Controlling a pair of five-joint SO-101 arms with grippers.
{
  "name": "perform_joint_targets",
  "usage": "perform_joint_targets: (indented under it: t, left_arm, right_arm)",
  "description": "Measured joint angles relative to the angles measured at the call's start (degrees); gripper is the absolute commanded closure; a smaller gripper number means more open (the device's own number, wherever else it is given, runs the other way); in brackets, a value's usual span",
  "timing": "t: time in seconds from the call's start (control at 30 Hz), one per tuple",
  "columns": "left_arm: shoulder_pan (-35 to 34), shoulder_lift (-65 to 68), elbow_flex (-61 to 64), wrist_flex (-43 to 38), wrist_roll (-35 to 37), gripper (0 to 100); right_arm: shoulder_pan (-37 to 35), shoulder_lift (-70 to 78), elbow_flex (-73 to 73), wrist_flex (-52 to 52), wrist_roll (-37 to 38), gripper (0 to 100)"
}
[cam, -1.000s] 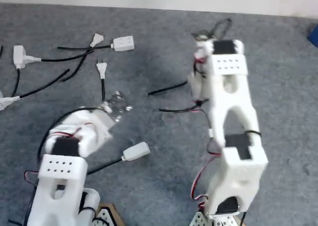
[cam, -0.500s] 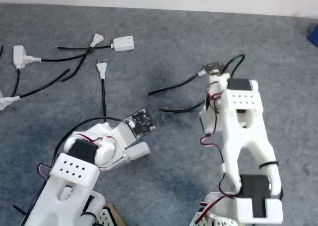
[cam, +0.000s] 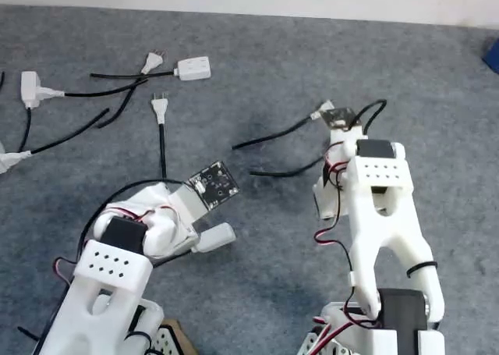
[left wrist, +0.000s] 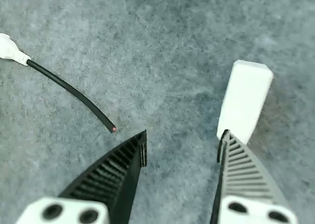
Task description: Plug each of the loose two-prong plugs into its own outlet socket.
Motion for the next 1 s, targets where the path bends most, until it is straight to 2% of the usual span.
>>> perform_joint_targets:
  t: [0.27,0.57,0.7,1.0]
  left_arm:
    - [-0.1,0.0,4.8,-6.5,0.0,77]
    - [0.5,0.0,6.8,-7.2,0.2,77]
    - [5.4,-0.6,6.8,-5.2,0.4,77]
    - [18.5,-0.2,6.9,0.1,7.6,77]
  right_arm:
    - [0.0,0.0,0.2,-0.3,-0.4,61.9]
    - [0.0,0.0,0.2,-0.3,-0.4,61.9]
    - [0.0,0.0,0.2,-0.3,-0.4,61.9]
    - [0.0,0.0,0.2,-0.3,-0.4,61.9]
